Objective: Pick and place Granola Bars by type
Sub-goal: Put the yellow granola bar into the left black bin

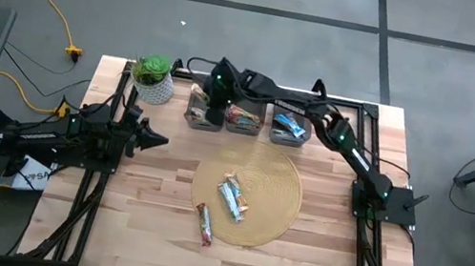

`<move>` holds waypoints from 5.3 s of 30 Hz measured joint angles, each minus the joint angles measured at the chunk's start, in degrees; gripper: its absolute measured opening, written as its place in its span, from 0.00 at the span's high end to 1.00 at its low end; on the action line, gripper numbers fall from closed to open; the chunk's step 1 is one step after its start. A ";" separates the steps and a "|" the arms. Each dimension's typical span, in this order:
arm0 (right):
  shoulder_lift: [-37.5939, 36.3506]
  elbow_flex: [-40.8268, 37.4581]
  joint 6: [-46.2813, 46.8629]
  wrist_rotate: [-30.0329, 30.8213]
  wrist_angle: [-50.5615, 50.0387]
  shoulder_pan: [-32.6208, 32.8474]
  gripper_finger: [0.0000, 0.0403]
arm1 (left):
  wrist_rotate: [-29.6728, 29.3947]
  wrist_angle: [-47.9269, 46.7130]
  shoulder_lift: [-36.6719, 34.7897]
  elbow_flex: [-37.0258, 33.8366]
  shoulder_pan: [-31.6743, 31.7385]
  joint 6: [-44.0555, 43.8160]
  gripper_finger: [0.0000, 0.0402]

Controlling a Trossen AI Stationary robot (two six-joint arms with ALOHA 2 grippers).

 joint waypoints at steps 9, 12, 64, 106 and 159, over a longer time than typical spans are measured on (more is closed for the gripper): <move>0.68 0.07 -1.41 -0.58 -2.03 0.20 0.81 | 0.98 -0.16 0.00 0.00 -0.01 -0.17 0.98; 0.68 0.07 -1.41 -0.58 -2.43 0.17 0.77 | 1.05 -0.18 0.00 0.02 -0.01 -0.17 0.98; -21.62 -24.96 63.98 3.39 -19.42 28.47 0.51 | 3.56 -0.75 0.02 0.00 -0.01 0.09 0.98; -21.62 -41.31 66.01 7.34 0.56 30.82 0.51 | 5.25 -2.48 0.02 0.02 -0.01 0.09 0.98; -17.31 -41.29 56.73 5.23 2.57 32.50 0.65 | 5.29 -2.41 0.00 0.01 0.01 0.09 0.98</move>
